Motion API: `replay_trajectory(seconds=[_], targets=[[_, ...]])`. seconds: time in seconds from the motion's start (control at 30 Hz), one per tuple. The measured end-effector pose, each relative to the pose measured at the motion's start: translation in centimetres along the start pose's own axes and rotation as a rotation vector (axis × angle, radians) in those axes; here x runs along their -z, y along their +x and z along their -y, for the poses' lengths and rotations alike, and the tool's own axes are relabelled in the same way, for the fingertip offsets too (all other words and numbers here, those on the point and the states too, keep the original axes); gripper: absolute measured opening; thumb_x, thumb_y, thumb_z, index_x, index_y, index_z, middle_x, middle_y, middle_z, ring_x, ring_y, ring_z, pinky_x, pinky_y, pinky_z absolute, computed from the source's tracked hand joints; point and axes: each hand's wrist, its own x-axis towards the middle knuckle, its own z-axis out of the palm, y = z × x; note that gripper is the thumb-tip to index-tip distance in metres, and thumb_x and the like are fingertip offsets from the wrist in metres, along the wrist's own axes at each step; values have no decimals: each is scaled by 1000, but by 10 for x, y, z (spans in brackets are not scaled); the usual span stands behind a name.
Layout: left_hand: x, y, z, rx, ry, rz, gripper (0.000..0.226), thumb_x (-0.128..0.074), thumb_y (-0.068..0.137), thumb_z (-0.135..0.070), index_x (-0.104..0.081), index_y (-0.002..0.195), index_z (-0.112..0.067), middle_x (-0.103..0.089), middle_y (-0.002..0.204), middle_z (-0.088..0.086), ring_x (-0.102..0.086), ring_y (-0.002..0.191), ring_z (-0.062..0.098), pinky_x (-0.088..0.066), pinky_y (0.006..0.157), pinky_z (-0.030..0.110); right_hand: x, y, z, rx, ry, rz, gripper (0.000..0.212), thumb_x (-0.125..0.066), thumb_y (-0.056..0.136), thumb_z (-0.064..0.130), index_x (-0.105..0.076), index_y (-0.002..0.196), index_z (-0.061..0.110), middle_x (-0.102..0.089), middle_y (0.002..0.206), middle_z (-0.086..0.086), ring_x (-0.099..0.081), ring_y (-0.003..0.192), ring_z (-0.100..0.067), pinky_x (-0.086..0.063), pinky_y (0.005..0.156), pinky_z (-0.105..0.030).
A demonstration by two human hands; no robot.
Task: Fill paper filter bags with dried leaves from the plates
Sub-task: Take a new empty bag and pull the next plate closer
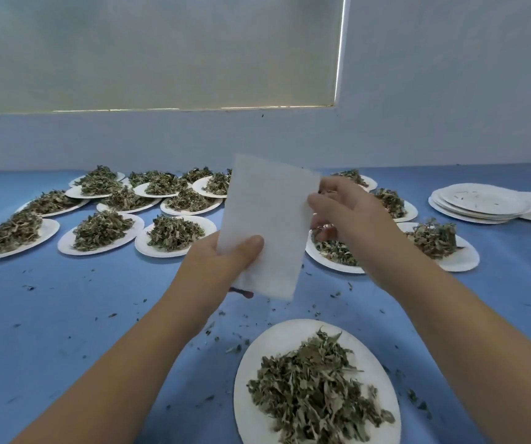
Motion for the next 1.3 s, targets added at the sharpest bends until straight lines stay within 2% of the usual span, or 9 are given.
replay_trajectory(seconds=[0.2,0.37,0.47,0.57,0.7,0.83,1.0,1.2,1.3], targets=[[-8,-1,-2,99,-62,-15,22,-63,90,-36,-62,87,-14,-47,57,-1,-29,37,12,-26,36,20,-11,-22,-31,-100,63,300,53,-67,83,33,-46,131,34,-73,100,-3,-70,88,-20,-58,77,-37],[-16,-6,-4,-74,336,-134,34,-63,84,-51,-44,112,-43,-64,78,-11,-59,56,-1,-39,47,16,-19,-30,-31,-149,210,180,42,-68,85,16,-54,122,27,-71,106,-6,-70,89,-26,-59,69,-42],[-7,-8,-4,-176,647,-133,65,-55,71,-69,-26,128,-55,-56,84,-10,-54,79,-10,-36,60,17,-21,-35,-32,-206,284,95,32,-66,88,9,-55,116,16,-69,99,-16,-63,67,-28,-50,53,-32],[0,-10,-5,-267,749,-26,65,-48,61,-79,-33,123,-62,-48,95,-18,-50,70,-6,-35,61,20,-21,-37,-34,-262,319,37,27,-66,88,8,-56,112,8,-69,88,-20,-61,56,-24,-48,50,-30],[1,-17,-10,-538,967,208,54,-63,72,-69,-54,119,-45,-44,104,-26,-44,85,-15,-37,65,9,-19,-39,-33,-329,419,42,18,-64,89,9,-55,102,1,-64,65,-9,-58,50,-19,-46,46,-25],[-5,-20,-12,-697,984,164,14,-58,91,-27,-66,84,-19,-50,75,-20,-47,69,-5,-33,59,13,-18,-37,-29,-345,361,12,33,-59,93,31,-51,120,12,-59,58,-6,-55,46,-16,-44,45,-27],[-6,-22,-11,-508,813,-7,24,-65,89,-19,-59,66,-24,-54,62,-27,-46,52,-1,-34,51,8,-20,-42,-22,-116,79,-50,47,-59,86,47,-44,128,32,-54,48,1,-54,44,-15,-44,46,-29],[-17,-26,-7,-418,694,-31,25,-67,82,-27,-56,62,-18,-56,65,-7,-44,52,5,-33,48,14,-40,-52,-25,-64,-15,114,67,-53,84,15,-28,136,49,-55,61,-6,-55,50,-17,-45,45,-21],[-23,-28,-4,-431,715,-30,31,-68,85,-23,-48,61,-18,-49,64,-8,-41,57,7,-30,51,16,-40,-50,-29,-91,-73,84,60,-52,85,17,-32,136,44,-53,60,-2,-52,52,-13,-47,45,-23]])
